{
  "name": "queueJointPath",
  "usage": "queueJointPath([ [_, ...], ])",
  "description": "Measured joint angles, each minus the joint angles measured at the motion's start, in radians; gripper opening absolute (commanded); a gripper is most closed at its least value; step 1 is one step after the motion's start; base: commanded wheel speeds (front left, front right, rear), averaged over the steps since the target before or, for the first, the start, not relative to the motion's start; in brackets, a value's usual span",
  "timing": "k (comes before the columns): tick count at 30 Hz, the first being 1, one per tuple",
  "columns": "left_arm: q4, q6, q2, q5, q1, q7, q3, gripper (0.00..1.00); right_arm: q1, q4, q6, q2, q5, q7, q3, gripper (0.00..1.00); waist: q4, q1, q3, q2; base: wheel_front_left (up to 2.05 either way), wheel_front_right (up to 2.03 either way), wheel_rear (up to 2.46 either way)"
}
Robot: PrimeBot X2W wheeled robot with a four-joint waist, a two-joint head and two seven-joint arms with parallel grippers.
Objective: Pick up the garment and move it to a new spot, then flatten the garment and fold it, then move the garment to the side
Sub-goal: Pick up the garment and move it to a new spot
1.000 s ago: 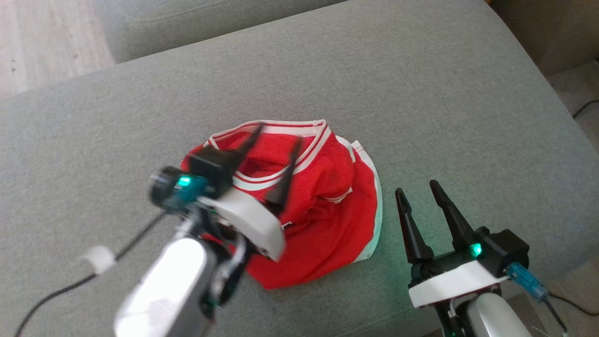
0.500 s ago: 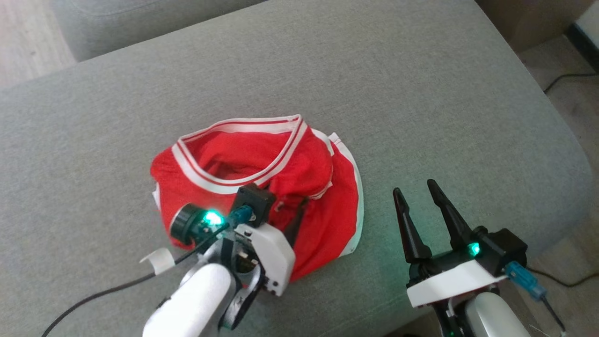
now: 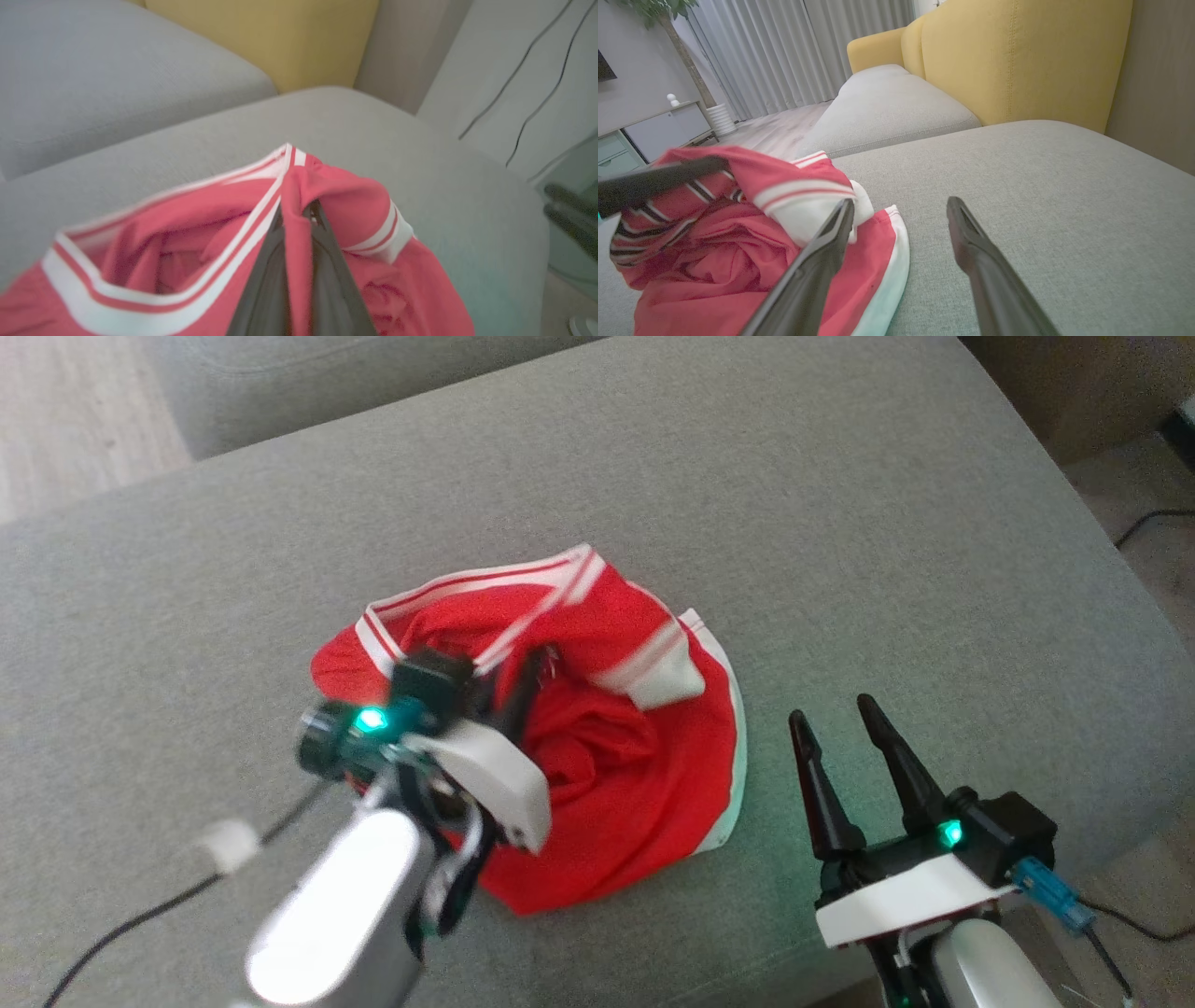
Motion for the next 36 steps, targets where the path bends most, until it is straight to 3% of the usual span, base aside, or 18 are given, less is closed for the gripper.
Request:
queueJointPath([
  [4, -0.122, 0.031, 0.018, -0.046, -0.004, -0.059, 0.121, 0.0, 0.003, 0.002, 0.0, 0.0, -0.011, 0.0, -0.009, 1.0, 0.022, 0.0, -0.018, 0.0, 0.0, 0.0, 0.0],
  [6, -0.197, 0.045, 0.057, -0.053, -0.01, -0.072, 0.183, 0.0, 0.006, 0.002, 0.0, 0.0, -0.017, 0.0, -0.01, 1.0, 0.035, 0.0, -0.027, 0.0, 0.0, 0.0, 0.0],
  [11, -0.346, 0.103, 0.209, -0.057, -0.011, -0.035, 0.347, 0.0, 0.04, 0.002, 0.0, 0.0, -0.018, 0.0, -0.016, 1.0, 0.068, 0.0, -0.044, 0.0, 0.0, 0.0, 0.0],
  [15, -0.385, 0.13, 0.335, -0.064, 0.009, 0.017, 0.49, 0.0, 0.045, 0.0, 0.0, 0.001, -0.017, 0.0, -0.02, 1.0, 0.102, -0.0001, -0.047, 0.0, 0.0, 0.0, 0.0],
  [23, -0.311, 0.129, 0.487, -0.125, 0.07, 0.05, 0.726, 0.0, 0.045, -0.002, 0.0, 0.001, -0.017, 0.0, -0.019, 1.0, 0.164, 0.0, -0.033, 0.0, 0.0, 0.0, 0.0],
  [27, -0.249, 0.119, 0.547, -0.131, 0.075, 0.058, 0.793, 0.0, 0.045, -0.002, 0.0, 0.001, -0.017, 0.0, -0.017, 1.0, 0.185, -0.0001, -0.025, 0.0, 0.0, 0.0, 0.0],
  [36, -0.011, 0.122, 0.56, -0.132, 0.167, 0.109, 0.796, 0.0, 0.042, -0.002, 0.0, 0.002, -0.019, 0.0, -0.012, 1.0, 0.197, 0.0, -0.006, 0.0, 0.0, 0.0, 0.0],
])
